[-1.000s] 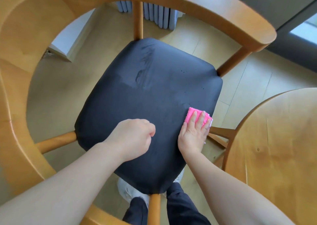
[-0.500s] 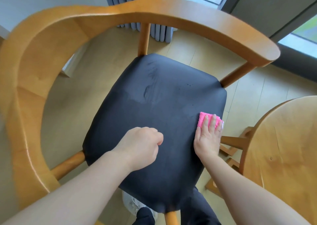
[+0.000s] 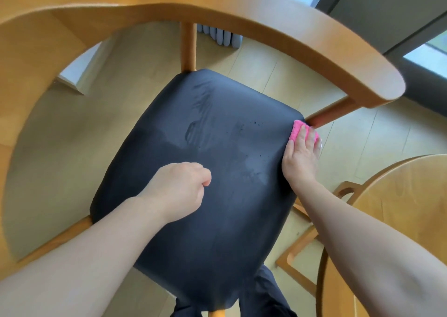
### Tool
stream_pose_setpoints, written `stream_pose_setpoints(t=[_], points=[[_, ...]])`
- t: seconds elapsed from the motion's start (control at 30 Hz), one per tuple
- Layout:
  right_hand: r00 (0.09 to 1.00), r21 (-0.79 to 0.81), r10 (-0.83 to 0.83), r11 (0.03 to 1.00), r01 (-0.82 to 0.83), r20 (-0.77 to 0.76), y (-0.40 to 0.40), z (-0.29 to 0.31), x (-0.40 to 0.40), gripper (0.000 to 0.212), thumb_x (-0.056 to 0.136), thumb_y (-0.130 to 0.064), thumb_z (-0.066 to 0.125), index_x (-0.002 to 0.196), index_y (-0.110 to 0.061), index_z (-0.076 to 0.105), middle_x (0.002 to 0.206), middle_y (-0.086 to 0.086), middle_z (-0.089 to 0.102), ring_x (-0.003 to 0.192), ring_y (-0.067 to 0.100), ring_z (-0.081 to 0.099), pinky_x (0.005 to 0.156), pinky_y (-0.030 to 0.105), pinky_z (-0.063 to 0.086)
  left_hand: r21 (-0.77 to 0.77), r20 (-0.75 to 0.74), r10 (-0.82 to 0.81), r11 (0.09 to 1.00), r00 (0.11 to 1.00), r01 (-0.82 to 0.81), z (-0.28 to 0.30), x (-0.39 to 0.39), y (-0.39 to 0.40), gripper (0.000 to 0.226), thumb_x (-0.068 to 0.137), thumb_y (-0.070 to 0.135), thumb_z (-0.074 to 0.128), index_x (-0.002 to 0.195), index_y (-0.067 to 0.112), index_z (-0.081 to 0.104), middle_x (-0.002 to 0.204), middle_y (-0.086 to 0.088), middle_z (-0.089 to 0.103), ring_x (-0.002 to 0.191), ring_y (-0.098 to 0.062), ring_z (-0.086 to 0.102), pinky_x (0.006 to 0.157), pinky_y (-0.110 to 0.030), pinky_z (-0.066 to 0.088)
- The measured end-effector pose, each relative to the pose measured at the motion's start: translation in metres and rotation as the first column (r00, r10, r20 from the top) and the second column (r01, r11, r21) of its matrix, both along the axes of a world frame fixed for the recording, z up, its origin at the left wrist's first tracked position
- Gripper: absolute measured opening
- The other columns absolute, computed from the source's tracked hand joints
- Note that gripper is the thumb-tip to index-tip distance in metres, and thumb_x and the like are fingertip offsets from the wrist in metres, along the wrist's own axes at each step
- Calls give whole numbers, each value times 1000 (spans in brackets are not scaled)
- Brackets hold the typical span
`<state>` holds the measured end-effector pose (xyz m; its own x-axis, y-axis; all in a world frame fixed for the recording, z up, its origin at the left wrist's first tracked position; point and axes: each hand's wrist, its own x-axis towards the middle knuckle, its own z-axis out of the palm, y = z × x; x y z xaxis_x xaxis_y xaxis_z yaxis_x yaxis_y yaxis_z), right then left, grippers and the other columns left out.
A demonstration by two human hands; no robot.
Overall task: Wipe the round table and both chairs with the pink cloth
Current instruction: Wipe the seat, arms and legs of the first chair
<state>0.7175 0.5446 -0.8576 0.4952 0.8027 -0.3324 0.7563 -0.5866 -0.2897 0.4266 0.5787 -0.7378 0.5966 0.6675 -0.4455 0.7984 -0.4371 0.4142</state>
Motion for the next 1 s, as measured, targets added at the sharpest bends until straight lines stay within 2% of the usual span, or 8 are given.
stream_pose_setpoints(t=[0.17,0.33,0.47,0.6,0.7,1.0], points=[[1000,-61,14,998,-13,21,-2,0,-2,55,102,-34,11,154,-24,-5,162,0,-7,147,21,-15,117,32,-14,10,-29,-3,1000,1000,4,0,-11,4,28,88,13,41,103,28,60,96,14,58,90,-14,52,76,-25,40],[976,-73,175,983,-167,126,-34,7,-33,57,102,-37,21,154,-18,5,162,8,-5,146,32,-15,117,37,-17,4,-43,-3,1000,999,4,2,-23,-5,29,89,14,40,103,29,59,95,15,57,87,-14,51,74,-23,37],[883,-135,446,893,-429,146,-62,18,-78,58,101,-37,23,154,-18,12,161,11,4,146,38,-12,119,48,-6,12,-52,-4,1000,999,5,8,-34,-11,29,89,14,40,104,28,60,96,14,58,85,-14,49,74,-23,37],[762,-132,642,765,-630,87,-84,25,-131,56,97,-35,35,149,-15,33,156,13,26,145,43,12,116,58,11,27,-56,9,1000,998,-8,14,-45,-9,29,89,14,41,103,28,61,96,14,59,83,-12,47,72,-23,35],[722,-142,682,731,-667,118,-88,26,-138,54,96,-37,34,146,-16,39,153,12,34,142,42,23,114,59,13,43,-74,3,999,997,1,15,-52,-8,28,88,14,40,102,28,61,95,13,58,81,-12,46,70,-23,34],[676,-70,725,687,-723,131,-78,20,-119,50,101,-37,30,147,-20,36,153,9,34,143,39,22,119,50,12,36,-68,34,999,997,-31,11,-62,-9,29,88,13,40,101,28,61,91,14,56,82,-14,50,70,-24,34]])
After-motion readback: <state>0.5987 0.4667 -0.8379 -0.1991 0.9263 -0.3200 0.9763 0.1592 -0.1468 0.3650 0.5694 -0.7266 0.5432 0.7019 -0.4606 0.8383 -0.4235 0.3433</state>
